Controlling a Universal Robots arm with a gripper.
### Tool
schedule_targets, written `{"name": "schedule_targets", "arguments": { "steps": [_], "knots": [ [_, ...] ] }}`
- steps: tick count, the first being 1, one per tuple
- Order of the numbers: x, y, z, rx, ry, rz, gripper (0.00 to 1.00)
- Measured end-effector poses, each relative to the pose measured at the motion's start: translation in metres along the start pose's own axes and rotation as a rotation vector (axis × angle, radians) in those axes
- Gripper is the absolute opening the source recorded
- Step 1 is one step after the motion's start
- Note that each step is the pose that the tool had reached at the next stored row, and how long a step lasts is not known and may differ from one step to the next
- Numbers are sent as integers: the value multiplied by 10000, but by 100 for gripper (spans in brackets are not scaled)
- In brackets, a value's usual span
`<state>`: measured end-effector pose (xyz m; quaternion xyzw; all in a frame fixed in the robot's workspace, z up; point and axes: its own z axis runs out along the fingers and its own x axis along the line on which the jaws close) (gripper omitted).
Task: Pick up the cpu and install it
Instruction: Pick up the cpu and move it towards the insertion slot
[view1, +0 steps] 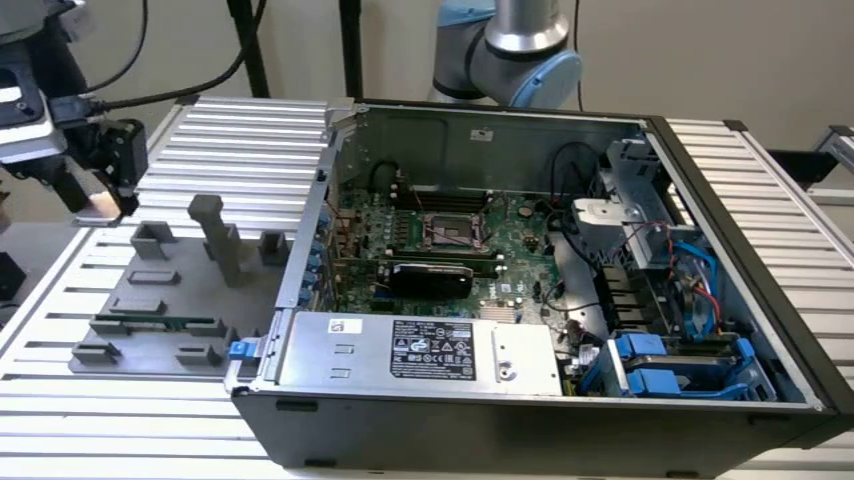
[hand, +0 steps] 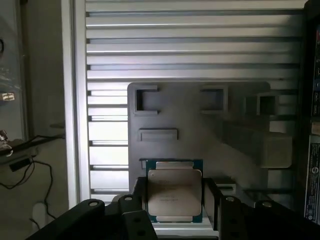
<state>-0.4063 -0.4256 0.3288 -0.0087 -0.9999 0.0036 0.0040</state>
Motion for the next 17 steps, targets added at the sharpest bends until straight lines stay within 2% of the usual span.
{"name": "schedule_targets", "arguments": {
  "steps": [4,17],
  "knots": [
    [-138,3,-180,-1,-1,1,55],
    [-724,13,-757,-2,10,1,55]
  ]
}}
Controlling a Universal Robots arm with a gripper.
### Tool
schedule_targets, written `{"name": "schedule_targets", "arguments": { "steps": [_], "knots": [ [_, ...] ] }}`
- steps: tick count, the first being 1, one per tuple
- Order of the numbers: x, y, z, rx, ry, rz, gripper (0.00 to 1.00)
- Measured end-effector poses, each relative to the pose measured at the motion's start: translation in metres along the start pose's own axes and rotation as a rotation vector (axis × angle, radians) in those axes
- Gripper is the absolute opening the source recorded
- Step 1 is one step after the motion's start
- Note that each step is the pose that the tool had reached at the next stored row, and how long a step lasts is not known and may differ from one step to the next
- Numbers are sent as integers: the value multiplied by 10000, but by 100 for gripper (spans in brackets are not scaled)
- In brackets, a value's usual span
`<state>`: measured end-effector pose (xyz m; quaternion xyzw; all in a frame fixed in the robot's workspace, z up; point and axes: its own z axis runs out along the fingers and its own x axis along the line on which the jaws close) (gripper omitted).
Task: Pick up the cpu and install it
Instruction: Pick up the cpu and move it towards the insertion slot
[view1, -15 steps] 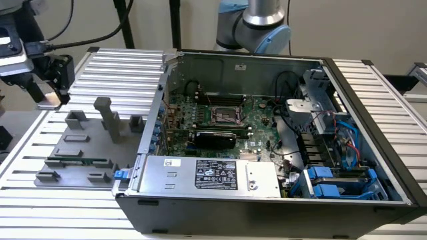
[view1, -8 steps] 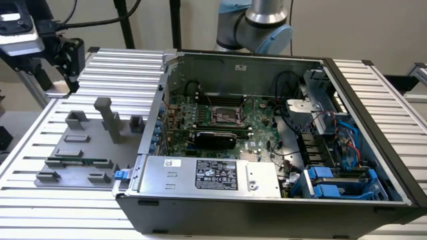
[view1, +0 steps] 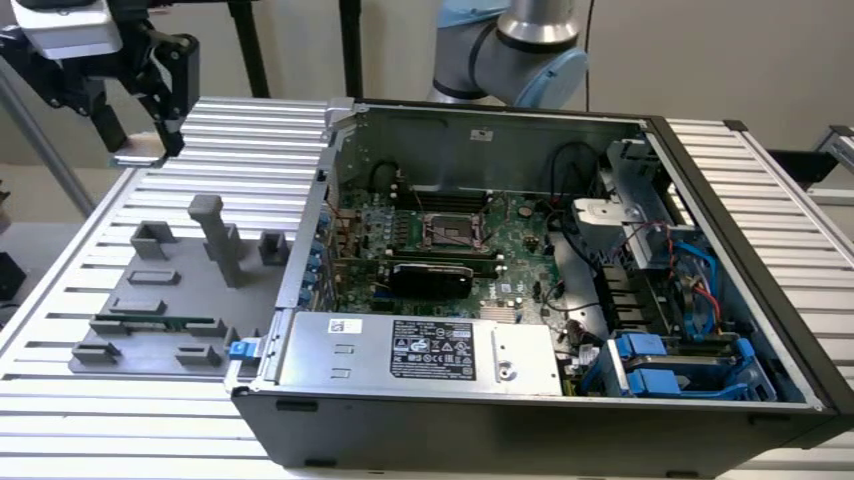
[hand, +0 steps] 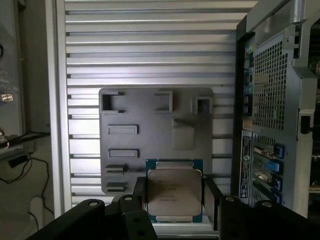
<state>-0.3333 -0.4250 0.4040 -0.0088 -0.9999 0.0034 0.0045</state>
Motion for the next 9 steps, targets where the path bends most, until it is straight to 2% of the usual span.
{"name": "schedule_targets", "arguments": {
  "steps": [4,9],
  "knots": [
    [-180,2,-99,4,8,-1,55],
    [-407,9,-146,2,7,-1,55]
  ]
}}
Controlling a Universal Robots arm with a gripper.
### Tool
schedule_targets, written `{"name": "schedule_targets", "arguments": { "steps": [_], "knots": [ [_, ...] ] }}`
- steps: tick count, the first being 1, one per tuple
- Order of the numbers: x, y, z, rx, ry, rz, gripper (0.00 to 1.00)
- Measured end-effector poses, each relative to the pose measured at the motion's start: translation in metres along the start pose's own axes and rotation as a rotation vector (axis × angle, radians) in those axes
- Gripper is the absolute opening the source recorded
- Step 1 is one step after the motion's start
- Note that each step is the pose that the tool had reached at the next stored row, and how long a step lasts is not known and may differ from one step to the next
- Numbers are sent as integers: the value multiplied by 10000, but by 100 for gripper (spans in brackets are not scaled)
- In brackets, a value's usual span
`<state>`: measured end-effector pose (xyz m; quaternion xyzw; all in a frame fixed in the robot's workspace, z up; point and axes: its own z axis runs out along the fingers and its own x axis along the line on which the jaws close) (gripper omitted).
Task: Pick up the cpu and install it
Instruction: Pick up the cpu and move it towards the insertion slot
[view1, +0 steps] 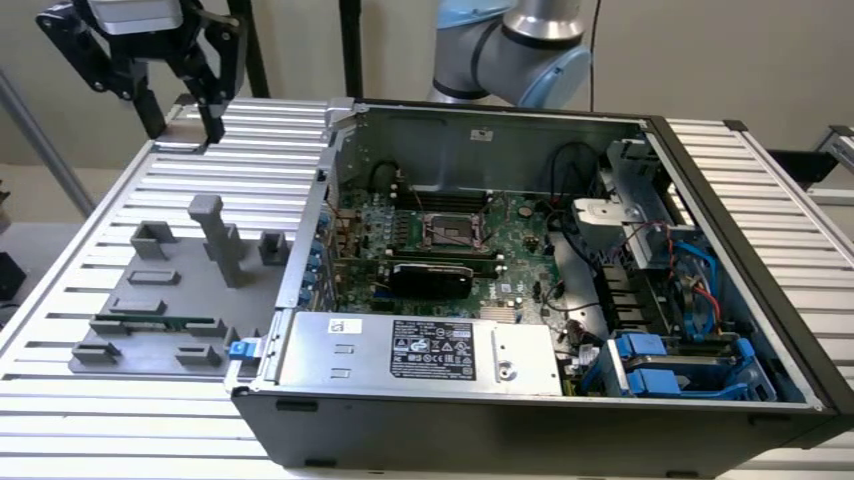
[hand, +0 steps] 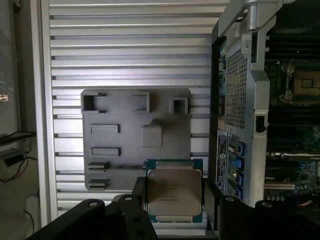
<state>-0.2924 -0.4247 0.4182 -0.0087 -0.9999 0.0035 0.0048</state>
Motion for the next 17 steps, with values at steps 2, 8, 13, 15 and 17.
{"name": "schedule_targets", "arguments": {
  "steps": [2,8,13,15,17],
  "knots": [
    [-89,5,-5,1,1,1,55],
    [-361,29,-7,0,0,1,55],
    [-590,59,-10,0,0,1,55],
    [-680,73,-10,0,0,0,55],
    [-772,89,-11,-1,-1,1,55]
  ]
}}
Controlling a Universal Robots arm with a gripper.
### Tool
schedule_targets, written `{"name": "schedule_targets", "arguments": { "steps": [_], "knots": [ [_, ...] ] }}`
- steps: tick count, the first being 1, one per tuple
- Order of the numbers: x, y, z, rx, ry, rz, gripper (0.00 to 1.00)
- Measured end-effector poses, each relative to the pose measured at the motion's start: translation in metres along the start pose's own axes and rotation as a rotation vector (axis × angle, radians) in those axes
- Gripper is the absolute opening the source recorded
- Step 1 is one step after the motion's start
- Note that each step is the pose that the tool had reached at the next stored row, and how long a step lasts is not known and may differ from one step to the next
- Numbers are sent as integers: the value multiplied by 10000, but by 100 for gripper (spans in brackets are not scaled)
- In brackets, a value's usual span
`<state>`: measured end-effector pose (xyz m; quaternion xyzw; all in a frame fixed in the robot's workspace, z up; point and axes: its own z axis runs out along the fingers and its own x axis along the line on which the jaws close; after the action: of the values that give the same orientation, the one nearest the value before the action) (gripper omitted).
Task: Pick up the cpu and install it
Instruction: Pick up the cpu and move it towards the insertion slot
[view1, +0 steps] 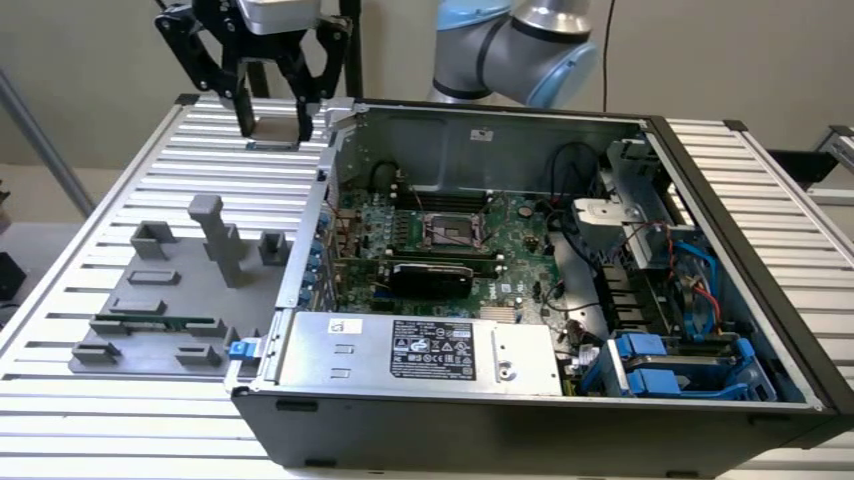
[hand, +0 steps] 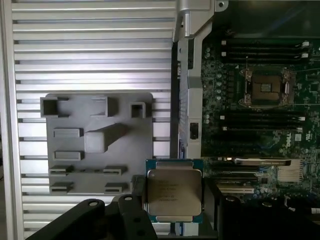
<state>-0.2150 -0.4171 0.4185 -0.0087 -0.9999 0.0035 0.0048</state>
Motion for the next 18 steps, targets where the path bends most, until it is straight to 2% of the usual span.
{"name": "schedule_targets", "arguments": {
  "steps": [11,18],
  "knots": [
    [-498,130,8,0,1,1,55],
    [-814,262,61,3,0,0,55]
  ]
}}
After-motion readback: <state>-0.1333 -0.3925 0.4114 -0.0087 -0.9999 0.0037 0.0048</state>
